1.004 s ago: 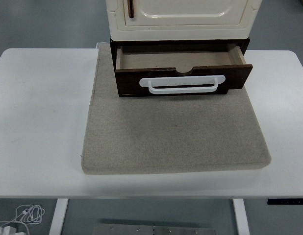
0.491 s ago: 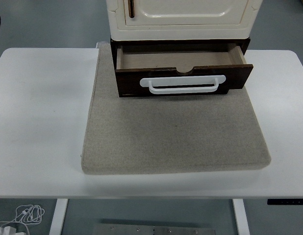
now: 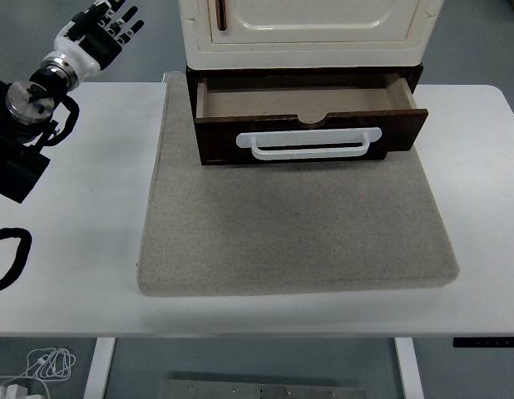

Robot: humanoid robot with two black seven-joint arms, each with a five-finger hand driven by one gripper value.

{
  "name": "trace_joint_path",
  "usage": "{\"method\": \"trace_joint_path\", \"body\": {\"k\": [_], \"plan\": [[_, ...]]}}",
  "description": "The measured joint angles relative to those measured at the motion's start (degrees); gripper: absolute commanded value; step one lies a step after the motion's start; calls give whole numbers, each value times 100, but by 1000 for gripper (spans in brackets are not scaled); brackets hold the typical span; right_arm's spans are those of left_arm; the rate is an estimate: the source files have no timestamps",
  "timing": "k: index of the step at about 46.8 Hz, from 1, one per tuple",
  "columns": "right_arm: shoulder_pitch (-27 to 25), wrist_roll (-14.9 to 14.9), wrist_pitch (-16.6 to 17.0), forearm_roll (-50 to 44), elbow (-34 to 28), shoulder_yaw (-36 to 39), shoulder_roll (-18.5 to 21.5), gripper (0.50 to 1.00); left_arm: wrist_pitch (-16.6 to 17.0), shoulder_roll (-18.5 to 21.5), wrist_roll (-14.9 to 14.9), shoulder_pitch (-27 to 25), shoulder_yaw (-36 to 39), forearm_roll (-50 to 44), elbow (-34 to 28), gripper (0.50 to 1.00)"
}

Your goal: Open the drawer under the combination cabinet

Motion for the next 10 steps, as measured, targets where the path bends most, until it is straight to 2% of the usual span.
{"method": "trace_joint_path", "body": {"k": [6, 10], "plan": [[-5, -3, 0, 0, 0, 4, 0, 928, -293, -141, -257, 20, -3, -49, 208, 1000], [-12, -16, 1, 0, 0, 0, 0, 928, -357, -179, -396, 25, -6, -69, 247, 1000]]}}
